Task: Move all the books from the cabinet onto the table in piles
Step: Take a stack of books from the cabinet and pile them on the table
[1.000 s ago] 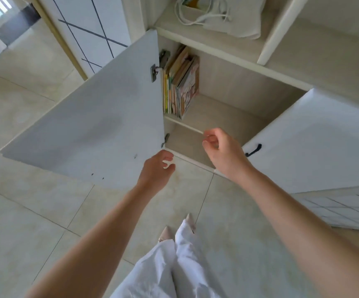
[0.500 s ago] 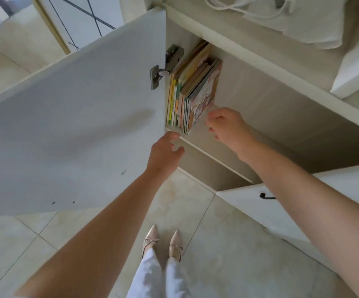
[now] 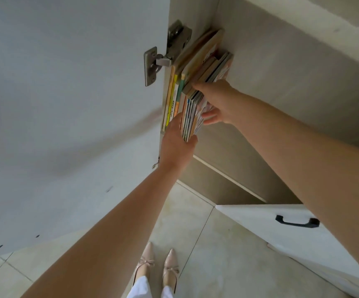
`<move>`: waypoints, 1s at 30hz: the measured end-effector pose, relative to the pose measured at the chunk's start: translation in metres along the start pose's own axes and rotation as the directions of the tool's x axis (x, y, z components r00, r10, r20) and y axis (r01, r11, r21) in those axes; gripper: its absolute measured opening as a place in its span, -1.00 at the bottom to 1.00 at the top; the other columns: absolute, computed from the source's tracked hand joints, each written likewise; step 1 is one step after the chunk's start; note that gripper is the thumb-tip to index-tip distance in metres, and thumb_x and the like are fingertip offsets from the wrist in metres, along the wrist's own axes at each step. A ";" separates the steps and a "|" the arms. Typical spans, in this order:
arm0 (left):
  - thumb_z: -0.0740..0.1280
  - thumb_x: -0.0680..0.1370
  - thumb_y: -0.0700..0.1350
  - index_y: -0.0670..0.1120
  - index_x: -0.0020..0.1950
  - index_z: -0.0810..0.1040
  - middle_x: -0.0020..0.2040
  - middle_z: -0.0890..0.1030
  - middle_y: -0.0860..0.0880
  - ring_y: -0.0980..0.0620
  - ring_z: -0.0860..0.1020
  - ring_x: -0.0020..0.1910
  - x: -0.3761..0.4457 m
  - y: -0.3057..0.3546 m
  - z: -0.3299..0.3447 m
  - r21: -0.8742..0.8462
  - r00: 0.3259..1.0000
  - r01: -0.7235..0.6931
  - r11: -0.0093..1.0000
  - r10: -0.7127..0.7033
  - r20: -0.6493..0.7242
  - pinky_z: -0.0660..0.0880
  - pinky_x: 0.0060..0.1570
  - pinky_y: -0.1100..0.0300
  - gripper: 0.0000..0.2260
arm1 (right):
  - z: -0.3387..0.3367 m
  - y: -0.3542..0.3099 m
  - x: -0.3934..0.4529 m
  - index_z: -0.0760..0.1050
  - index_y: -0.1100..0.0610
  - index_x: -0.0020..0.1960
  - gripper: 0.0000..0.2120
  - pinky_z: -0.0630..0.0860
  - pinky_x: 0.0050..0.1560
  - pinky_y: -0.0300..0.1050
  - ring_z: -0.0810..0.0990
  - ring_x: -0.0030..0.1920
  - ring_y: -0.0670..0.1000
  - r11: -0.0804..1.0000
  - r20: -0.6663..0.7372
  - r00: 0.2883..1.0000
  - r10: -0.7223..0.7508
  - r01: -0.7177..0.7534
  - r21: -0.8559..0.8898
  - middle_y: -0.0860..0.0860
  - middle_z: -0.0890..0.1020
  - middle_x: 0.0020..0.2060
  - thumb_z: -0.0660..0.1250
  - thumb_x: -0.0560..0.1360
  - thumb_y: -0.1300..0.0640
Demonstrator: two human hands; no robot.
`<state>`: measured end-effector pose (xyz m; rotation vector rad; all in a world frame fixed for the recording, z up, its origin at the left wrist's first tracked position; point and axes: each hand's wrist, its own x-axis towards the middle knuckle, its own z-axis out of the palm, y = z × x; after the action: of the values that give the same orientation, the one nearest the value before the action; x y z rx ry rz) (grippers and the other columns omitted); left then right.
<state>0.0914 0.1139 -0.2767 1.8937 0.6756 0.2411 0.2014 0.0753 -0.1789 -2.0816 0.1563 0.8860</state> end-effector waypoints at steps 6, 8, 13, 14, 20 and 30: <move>0.37 0.52 -0.23 -0.03 0.50 0.24 0.40 0.43 -0.03 0.01 0.45 0.33 0.006 -0.002 0.007 -0.059 0.999 -0.049 0.997 0.047 -0.026 0.44 0.12 0.28 -0.41 | 0.004 0.003 0.014 0.30 0.14 0.36 -0.52 0.56 0.13 0.22 0.55 0.18 0.26 0.999 -0.017 1.000 0.008 -0.009 -0.035 0.19 0.48 0.26 0.34 0.53 -0.02; 0.36 0.51 -0.24 0.00 0.50 0.24 0.38 0.45 -0.01 0.01 0.47 0.32 0.008 -0.001 0.008 -0.093 0.997 -0.071 0.993 0.071 0.002 0.51 0.16 0.19 -0.40 | 0.002 0.003 0.016 0.32 0.14 0.28 -0.58 0.58 0.09 0.23 0.57 0.14 0.24 0.999 -0.016 1.000 -0.011 0.010 -0.052 0.17 0.50 0.22 0.37 0.52 0.03; 0.36 0.51 -0.23 0.04 0.54 0.12 0.35 0.48 0.02 0.02 0.51 0.28 0.012 0.001 0.012 -0.163 1.000 -0.014 0.986 0.014 0.000 0.53 0.04 0.24 -0.32 | -0.009 0.003 0.021 0.37 0.19 0.17 -0.65 0.60 0.04 0.24 0.62 0.04 0.23 0.999 0.020 1.000 0.012 -0.012 -0.038 0.15 0.55 0.08 0.41 0.47 0.17; 0.37 0.51 -0.22 0.05 0.54 0.10 0.34 0.49 0.03 0.03 0.51 0.27 0.014 0.000 0.012 -0.167 1.000 -0.001 0.986 0.001 -0.001 0.54 0.04 0.21 -0.30 | -0.010 0.004 0.021 0.38 0.21 0.24 -0.61 0.61 0.01 0.23 0.64 0.02 0.23 0.999 0.021 1.000 0.023 -0.022 -0.040 0.18 0.55 0.11 0.40 0.47 0.18; 0.37 0.49 -0.23 0.08 0.53 0.15 0.38 0.37 0.01 0.03 0.40 0.33 0.018 -0.009 0.019 -0.089 0.998 -0.059 0.994 0.056 -0.032 0.54 0.20 -0.04 -0.32 | -0.016 0.005 0.024 0.35 0.18 0.33 -0.53 0.60 -0.02 0.28 0.66 -0.04 0.27 0.999 0.032 0.999 0.037 -0.036 -0.035 0.23 0.54 0.15 0.37 0.46 0.22; 0.41 0.44 -0.26 0.02 0.33 0.39 0.42 0.30 -0.05 -0.08 0.30 0.41 0.020 -0.018 0.026 0.027 0.973 -0.201 0.979 0.203 -0.112 0.54 0.20 -0.09 -0.50 | -0.010 0.004 0.029 0.01 0.02 0.43 -0.15 0.48 0.09 0.47 0.58 0.00 0.32 0.991 -0.096 0.994 0.048 -0.036 0.128 0.25 0.43 0.29 0.48 0.38 -0.15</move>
<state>0.1136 0.1098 -0.3060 1.9762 0.5618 0.4787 0.2264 0.0710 -0.1968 -2.0109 0.3020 0.7783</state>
